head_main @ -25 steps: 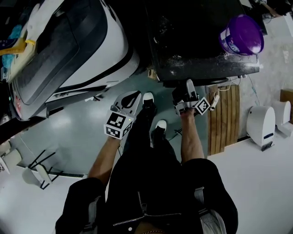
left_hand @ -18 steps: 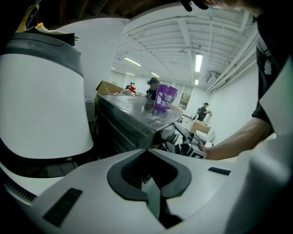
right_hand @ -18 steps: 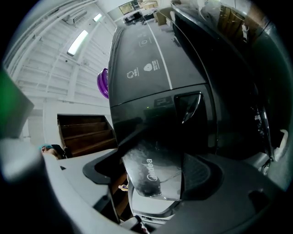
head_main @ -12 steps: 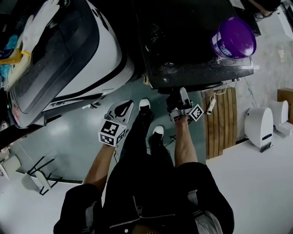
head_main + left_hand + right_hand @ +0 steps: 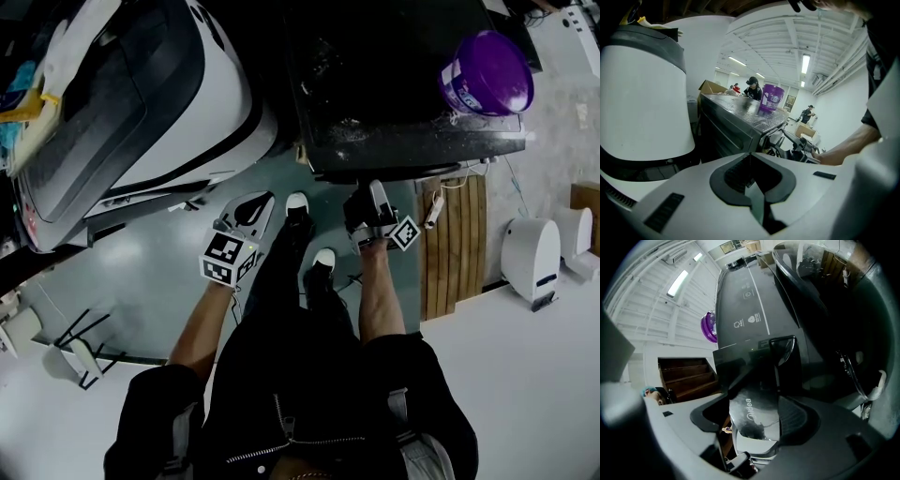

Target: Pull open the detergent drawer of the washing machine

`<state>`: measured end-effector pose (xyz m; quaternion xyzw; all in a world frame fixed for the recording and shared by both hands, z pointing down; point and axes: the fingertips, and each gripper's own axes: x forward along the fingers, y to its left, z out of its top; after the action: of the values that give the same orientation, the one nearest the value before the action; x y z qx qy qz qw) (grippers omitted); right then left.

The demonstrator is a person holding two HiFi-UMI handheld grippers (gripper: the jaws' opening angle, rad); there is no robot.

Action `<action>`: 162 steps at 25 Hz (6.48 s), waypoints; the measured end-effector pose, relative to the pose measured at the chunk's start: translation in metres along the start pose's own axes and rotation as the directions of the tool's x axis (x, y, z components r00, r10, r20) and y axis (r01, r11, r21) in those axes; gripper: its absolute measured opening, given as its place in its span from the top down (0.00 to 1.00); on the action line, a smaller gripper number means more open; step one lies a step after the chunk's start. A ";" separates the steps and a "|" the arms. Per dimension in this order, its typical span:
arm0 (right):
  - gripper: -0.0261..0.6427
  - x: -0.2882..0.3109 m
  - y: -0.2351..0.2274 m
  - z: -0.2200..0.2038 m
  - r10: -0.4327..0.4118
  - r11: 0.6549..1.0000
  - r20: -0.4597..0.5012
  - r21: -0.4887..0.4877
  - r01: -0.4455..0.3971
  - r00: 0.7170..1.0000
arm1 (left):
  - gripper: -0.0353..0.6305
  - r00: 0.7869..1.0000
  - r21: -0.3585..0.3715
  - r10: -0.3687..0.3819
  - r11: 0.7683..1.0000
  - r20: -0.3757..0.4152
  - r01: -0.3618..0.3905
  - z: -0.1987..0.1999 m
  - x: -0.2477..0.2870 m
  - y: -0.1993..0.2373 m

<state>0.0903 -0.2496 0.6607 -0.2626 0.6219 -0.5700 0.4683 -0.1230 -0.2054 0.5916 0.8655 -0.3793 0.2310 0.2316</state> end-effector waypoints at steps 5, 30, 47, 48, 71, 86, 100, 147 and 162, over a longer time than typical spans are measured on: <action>0.49 -0.001 -0.001 -0.001 -0.008 1.000 0.002 0.007 0.008 1.000 | 0.91 1.000 0.004 -0.006 1.000 0.002 0.006 0.001 0.001 -0.006; 0.57 -0.037 0.001 -0.011 -0.015 0.999 -0.044 0.028 0.016 0.999 | 0.91 1.000 0.013 -0.014 1.000 0.013 0.014 -0.003 -0.011 -0.023; 0.64 -0.092 0.005 -0.025 -0.028 0.997 -0.066 0.070 0.032 0.997 | 0.91 0.999 0.037 -0.042 0.998 0.006 0.041 -0.009 -0.014 -0.048; 0.65 -0.094 0.006 -0.026 -0.027 0.997 -0.066 0.071 0.032 0.997 | 0.91 0.999 0.038 -0.042 0.998 0.007 0.042 -0.009 -0.014 -0.049; 0.85 -0.145 0.011 -0.037 -0.088 0.994 -0.102 0.058 0.094 0.991 | 0.91 0.999 0.034 -0.052 0.998 0.018 0.051 -0.019 -0.025 -0.065; 0.95 -0.151 0.019 -0.049 -0.358 0.921 -0.265 -0.255 0.293 0.895 | 0.91 0.997 0.040 -0.041 0.998 0.060 0.039 -0.014 -0.033 -0.088; 0.95 -0.142 0.114 -0.066 -0.401 0.797 -0.342 -0.588 0.139 0.850 | 0.91 0.991 0.072 -0.003 0.997 0.135 -0.007 -0.006 -0.065 -0.126; 0.95 -0.131 0.278 -0.095 -0.477 0.024 -0.126 -0.991 -0.131 0.870 | 0.91 0.951 0.141 -0.003 0.989 0.308 -0.042 0.035 -0.112 -0.190; 0.95 -0.147 0.269 -0.075 -0.490 0.013 -0.052 -0.999 -0.053 0.870 | 0.91 0.951 0.134 0.017 0.989 0.310 -0.061 0.031 -0.117 -0.183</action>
<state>0.1424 -0.0313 0.4388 -0.4863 0.8658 -0.0914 -0.0742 -0.0466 -0.0481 0.4591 0.8975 -0.4104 0.1244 0.1029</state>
